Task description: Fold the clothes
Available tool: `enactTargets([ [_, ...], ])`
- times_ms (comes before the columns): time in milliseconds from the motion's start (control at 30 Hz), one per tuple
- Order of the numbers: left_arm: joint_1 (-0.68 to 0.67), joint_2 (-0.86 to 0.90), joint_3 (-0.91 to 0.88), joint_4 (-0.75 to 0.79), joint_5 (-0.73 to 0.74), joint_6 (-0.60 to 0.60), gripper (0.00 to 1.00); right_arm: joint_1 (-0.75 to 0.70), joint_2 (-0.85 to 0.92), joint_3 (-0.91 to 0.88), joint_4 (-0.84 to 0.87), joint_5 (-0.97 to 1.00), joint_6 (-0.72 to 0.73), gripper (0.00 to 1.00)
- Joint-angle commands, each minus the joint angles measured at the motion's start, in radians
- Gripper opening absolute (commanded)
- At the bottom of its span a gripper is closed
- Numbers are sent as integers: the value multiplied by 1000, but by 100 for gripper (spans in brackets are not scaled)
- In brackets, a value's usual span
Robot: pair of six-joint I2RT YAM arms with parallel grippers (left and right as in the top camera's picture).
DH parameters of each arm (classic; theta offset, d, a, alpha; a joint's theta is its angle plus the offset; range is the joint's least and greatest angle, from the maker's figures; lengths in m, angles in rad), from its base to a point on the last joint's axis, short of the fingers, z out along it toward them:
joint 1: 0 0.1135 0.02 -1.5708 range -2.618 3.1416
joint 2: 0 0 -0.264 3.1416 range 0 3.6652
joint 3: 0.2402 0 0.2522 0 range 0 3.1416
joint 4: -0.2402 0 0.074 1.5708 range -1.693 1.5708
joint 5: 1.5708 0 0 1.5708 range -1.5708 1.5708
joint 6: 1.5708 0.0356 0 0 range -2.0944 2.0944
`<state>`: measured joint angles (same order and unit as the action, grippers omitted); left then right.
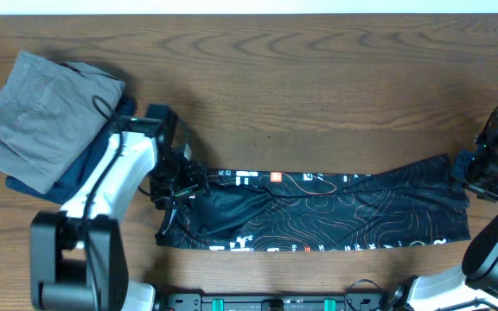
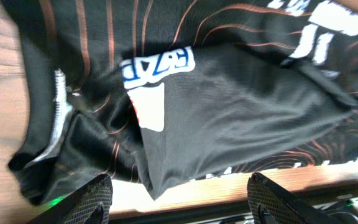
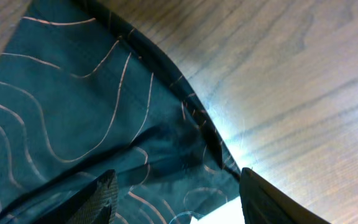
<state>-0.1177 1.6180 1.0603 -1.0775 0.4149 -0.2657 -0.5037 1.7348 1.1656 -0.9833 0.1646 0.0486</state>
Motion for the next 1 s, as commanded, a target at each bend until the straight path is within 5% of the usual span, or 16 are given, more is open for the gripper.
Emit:
enactTargets([
  [0, 22, -67, 19, -23, -10, 3, 71, -31, 27, -39, 36, -19, -82, 63],
  [400, 29, -163, 19, -47, -27, 2, 72, -65, 129, -143, 174, -140, -170, 66],
  [467, 29, -163, 19, -47, -27, 2, 72, -65, 138, -143, 173, -153, -170, 56],
  [533, 29, -163, 19, -47, -27, 2, 73, -65, 137, -143, 180, -177, -170, 21],
  [600, 29, -163, 19, -47, -27, 2, 73, -65, 137, -141, 184, -192, -169, 4],
  [967, 29, -163, 19, -47, -27, 2, 72, -95, 137, 46, 76, -63, -50, 1],
])
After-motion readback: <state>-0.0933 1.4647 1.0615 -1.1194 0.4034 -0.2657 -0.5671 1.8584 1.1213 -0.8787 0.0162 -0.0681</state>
